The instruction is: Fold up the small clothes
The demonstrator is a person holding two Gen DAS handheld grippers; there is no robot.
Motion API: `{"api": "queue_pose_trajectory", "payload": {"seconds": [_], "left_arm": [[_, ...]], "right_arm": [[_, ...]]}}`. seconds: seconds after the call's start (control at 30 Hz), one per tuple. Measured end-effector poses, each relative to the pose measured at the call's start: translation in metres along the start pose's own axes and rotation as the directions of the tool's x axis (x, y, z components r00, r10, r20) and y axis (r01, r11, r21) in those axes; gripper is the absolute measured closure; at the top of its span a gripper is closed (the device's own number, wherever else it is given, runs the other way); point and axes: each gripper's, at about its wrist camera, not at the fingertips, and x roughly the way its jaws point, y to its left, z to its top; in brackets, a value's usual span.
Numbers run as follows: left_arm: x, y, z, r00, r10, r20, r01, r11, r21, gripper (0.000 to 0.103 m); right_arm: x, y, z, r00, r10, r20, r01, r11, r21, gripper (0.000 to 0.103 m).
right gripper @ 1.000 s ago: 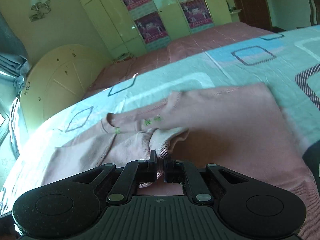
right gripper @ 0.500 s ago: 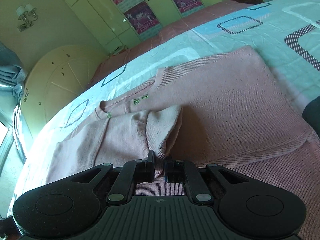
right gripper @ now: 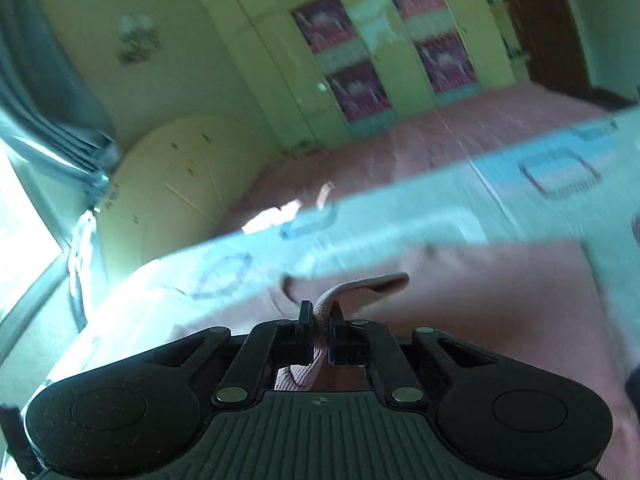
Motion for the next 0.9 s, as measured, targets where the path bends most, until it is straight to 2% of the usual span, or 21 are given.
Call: {"api": "queue_pose_trajectory", "payload": {"seconds": [0.03, 0.1, 0.13, 0.17, 0.2, 0.33, 0.63, 0.67, 0.73, 0.77, 0.83, 0.9], "left_arm": [[-0.001, -0.001, -0.002, 1.000, 0.006, 0.008, -0.006, 1.000, -0.004, 0.093], [-0.001, -0.001, -0.006, 1.000, 0.012, 0.019, -0.012, 1.000, -0.023, 0.093], [0.000, -0.001, -0.007, 1.000, 0.013, 0.016, -0.013, 1.000, -0.029, 0.093], [0.000, -0.001, -0.007, 1.000, 0.013, 0.015, -0.013, 0.999, -0.035, 0.093], [0.000, 0.001, -0.007, 1.000, 0.010, 0.011, -0.009, 0.999, -0.042, 0.093], [0.000, 0.000, -0.007, 1.000, 0.008, 0.000, -0.008, 1.000, -0.023, 0.093], [0.000, 0.000, 0.000, 0.999, -0.001, -0.037, 0.001, 1.000, 0.010, 0.088], [-0.002, 0.002, 0.001, 0.999, -0.014, -0.045, 0.015, 1.000, 0.016, 0.083], [-0.013, 0.009, 0.000, 0.997, -0.058, -0.042, 0.059, 0.998, 0.018, 0.060], [-0.028, 0.014, -0.002, 1.000, -0.029, -0.004, 0.030, 0.999, 0.019, 0.045], [-0.053, 0.021, -0.003, 0.996, 0.003, 0.093, -0.007, 0.999, 0.035, 0.042], [-0.061, 0.014, 0.005, 0.990, -0.002, 0.140, -0.006, 0.998, 0.058, 0.043]], "right_arm": [[-0.006, 0.007, 0.004, 1.000, 0.001, 0.030, 0.001, 0.999, -0.035, 0.098], [-0.007, 0.005, -0.006, 0.998, -0.054, 0.034, 0.057, 0.994, -0.094, 0.098], [0.000, -0.002, -0.018, 0.995, -0.095, -0.003, 0.094, 0.988, -0.123, 0.098], [0.015, -0.017, -0.035, 0.983, -0.153, -0.103, 0.141, 0.983, -0.114, 0.098], [0.026, -0.035, -0.053, 0.964, -0.180, -0.196, 0.173, 0.984, -0.049, 0.098], [0.035, -0.062, -0.096, 0.934, -0.198, -0.297, 0.228, 0.971, 0.070, 0.098], [0.035, -0.069, -0.096, 0.936, -0.184, -0.299, 0.222, 0.970, 0.098, 0.098], [0.033, -0.071, -0.095, 0.936, -0.184, -0.301, 0.224, 0.969, 0.104, 0.098], [0.024, -0.071, -0.089, 0.936, -0.182, -0.300, 0.227, 0.966, 0.121, 0.097], [0.018, -0.070, -0.085, 0.941, -0.192, -0.278, 0.233, 0.965, 0.123, 0.097], [0.000, -0.066, -0.071, 0.955, -0.217, -0.201, 0.240, 0.966, 0.099, 0.097], [0.000, -0.064, -0.060, 0.957, -0.229, -0.177, 0.244, 0.967, 0.071, 0.097]]}}
